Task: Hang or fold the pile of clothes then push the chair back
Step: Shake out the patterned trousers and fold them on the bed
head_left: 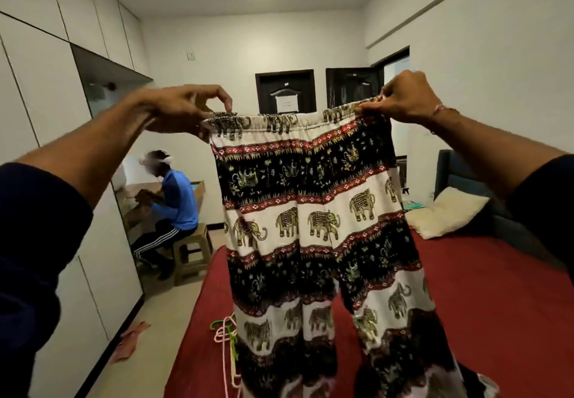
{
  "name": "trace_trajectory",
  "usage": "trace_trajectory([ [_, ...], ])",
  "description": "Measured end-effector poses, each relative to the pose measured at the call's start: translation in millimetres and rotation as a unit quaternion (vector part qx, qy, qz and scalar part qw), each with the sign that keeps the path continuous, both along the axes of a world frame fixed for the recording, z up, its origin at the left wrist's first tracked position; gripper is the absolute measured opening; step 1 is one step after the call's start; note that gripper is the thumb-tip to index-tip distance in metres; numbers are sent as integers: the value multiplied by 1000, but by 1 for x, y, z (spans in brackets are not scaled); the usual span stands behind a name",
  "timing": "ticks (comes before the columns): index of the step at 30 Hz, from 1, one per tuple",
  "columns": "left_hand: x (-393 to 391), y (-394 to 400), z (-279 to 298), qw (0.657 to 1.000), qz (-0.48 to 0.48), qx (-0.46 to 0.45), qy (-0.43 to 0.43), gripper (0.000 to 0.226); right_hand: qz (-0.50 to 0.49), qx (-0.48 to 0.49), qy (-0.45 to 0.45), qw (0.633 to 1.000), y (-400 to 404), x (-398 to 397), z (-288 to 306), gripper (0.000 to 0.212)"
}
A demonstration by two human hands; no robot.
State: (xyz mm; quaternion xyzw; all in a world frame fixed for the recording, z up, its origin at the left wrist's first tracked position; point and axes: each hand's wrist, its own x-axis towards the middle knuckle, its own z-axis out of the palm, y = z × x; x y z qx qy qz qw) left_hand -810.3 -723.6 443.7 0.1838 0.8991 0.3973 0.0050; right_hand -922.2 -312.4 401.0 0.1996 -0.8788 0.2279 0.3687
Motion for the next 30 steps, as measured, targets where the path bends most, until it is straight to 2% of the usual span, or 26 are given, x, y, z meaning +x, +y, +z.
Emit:
trace_trajectory([
  [1,0,0,-2,1000,-5,-5,-13,44,0,-4,3,1000,2,0,2,52],
  [3,3,4,-8,1000,-3,-4,-23,27,-4,5,4,1000,5,2,3,54],
  [6,1,7,-16,1000,0,-17,-26,25,-8,22,1,1000,8,7,4,54],
  [9,-3,4,-23,999,23,-36,5,52,-24,40,4,999,16,5,2,54],
  [11,-4,-4,-24,996,41,-42,73,71,-48,48,21,997,28,0,-1,55],
  [13,-4,-15,-23,988,58,-56,129,77,-52,50,20,997,43,-1,-7,52],
  [15,-4,-26,-22,987,68,-40,142,71,-29,63,-2,998,52,4,-15,46],
  [17,-7,-28,-24,988,61,-30,141,62,-7,96,-15,995,47,11,-22,44],
  [20,-14,-11,-35,990,48,-33,126,56,12,130,19,991,26,18,-25,38],
  [23,-24,27,-47,993,19,-48,107,59,36,118,67,990,3,23,-17,37],
  [26,-34,72,-60,995,-15,-58,84,52,40,109,114,987,-19,28,-5,43],
  [30,-46,113,-84,995,-36,-83,45,75,44,83,163,982,-32,33,6,48],
])
